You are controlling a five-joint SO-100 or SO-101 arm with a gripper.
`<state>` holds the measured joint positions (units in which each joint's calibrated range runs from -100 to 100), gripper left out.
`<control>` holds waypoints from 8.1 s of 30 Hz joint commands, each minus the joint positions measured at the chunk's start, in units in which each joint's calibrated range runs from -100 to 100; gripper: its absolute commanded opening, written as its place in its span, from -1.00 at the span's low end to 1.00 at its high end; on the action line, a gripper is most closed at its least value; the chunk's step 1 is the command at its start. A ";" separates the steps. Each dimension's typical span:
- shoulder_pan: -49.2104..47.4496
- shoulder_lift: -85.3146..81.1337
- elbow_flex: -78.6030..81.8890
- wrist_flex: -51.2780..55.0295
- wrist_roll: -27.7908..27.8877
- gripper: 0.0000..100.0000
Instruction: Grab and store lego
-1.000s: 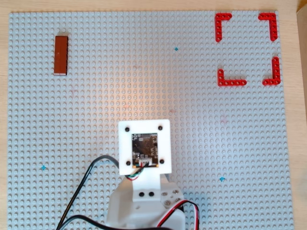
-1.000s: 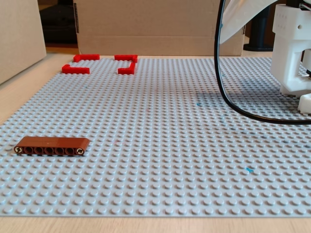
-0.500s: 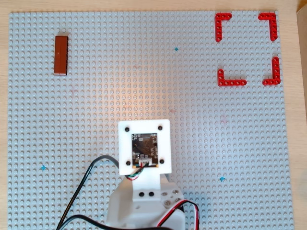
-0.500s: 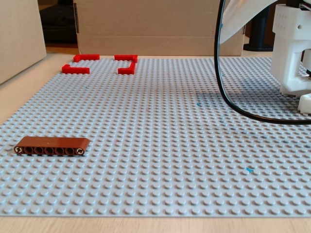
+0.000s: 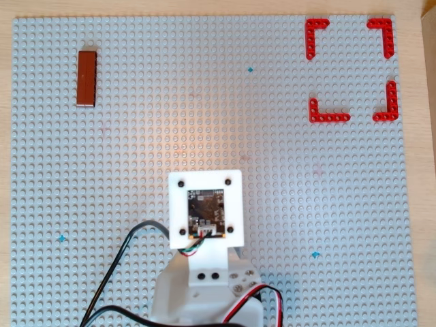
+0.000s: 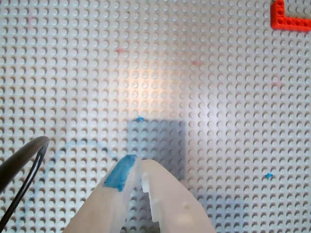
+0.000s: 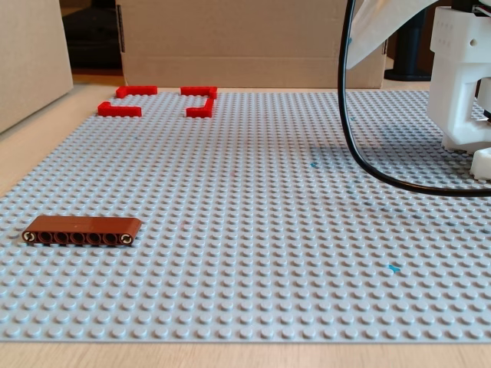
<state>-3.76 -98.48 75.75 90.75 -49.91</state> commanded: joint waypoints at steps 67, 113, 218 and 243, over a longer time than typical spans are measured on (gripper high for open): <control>-15.75 84.01 -56.52 -20.38 -11.26 -0.97; -24.21 128.04 -102.34 -14.45 -14.24 -0.81; -21.61 138.20 -104.52 -18.98 -13.40 -0.97; -21.39 138.54 -140.46 6.64 -15.18 -0.97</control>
<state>-25.14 40.57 -58.18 94.90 -64.76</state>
